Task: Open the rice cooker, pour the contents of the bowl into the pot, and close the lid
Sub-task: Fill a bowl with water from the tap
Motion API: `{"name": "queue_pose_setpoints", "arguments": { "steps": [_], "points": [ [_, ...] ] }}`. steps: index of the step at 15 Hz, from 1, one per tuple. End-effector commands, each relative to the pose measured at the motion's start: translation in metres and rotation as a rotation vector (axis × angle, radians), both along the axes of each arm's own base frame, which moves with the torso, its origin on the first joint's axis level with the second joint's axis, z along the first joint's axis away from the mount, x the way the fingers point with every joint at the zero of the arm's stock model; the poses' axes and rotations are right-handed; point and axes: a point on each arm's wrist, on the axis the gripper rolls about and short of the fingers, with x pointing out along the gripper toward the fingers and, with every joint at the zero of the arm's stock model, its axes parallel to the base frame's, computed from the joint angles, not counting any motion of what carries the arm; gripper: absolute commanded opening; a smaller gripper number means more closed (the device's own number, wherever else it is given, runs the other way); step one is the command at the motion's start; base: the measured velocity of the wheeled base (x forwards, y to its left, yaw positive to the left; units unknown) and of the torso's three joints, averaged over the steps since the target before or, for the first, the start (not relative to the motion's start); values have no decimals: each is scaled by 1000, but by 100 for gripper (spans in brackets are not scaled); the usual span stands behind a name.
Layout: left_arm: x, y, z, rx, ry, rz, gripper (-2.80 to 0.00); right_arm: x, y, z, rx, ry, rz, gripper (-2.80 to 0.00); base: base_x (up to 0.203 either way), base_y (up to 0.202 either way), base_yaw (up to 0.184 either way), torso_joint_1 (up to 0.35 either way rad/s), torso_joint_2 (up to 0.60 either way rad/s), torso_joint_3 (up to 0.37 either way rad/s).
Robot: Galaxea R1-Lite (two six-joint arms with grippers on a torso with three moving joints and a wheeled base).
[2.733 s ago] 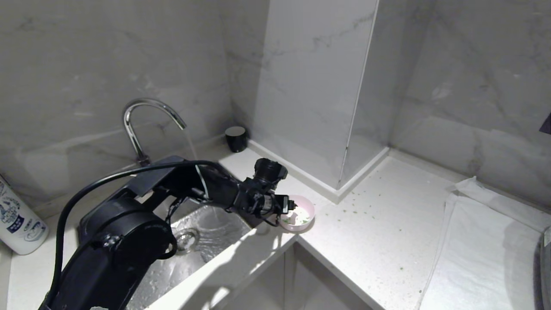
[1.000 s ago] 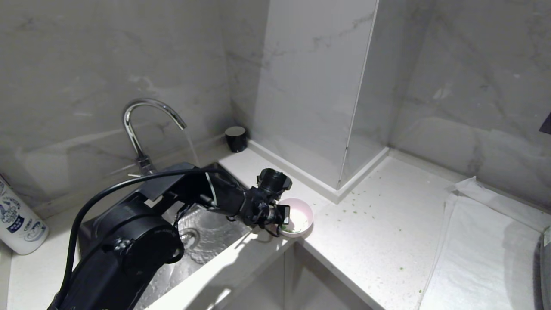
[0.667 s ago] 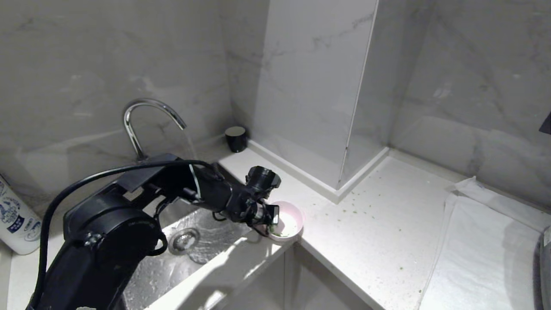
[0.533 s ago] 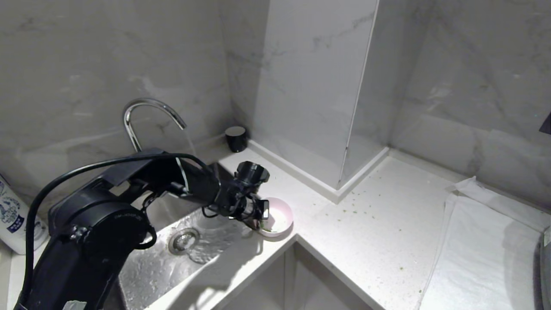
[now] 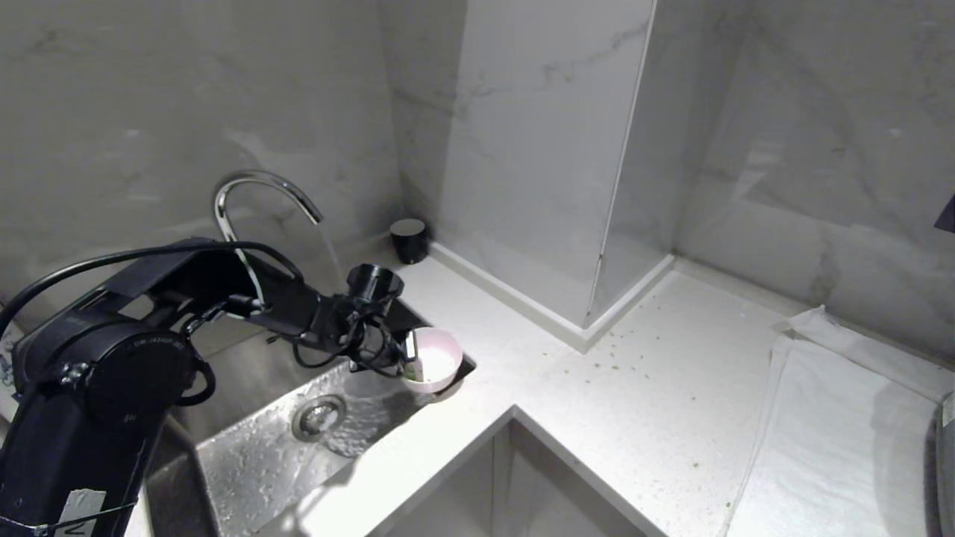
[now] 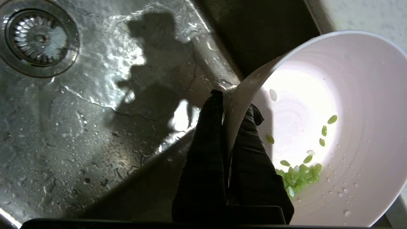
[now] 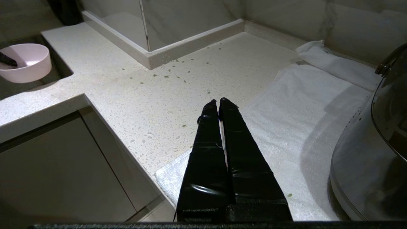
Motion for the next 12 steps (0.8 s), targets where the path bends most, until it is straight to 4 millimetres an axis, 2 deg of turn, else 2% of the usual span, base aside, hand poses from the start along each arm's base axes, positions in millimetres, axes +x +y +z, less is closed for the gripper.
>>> {"name": "queue_pose_setpoints", "arguments": {
  "steps": [1, 5, 12],
  "points": [
    [9, 28, -5, -5, 10, 65, -280, 0, 0, 0, -1, 3, 1, -280, 0, 0, 0, 0, 0, 0],
    [19, 71, -11, -50, 35, 131, -280, 0, 0, 0, -1, 3, 1, -280, 0, 0, 0, 0, 0, 0],
    [39, 108, -6, -89, -12, 265, -280, 0, 0, 0, -1, 3, 1, -280, 0, 0, 0, 0, 0, 0]
  ]
}}
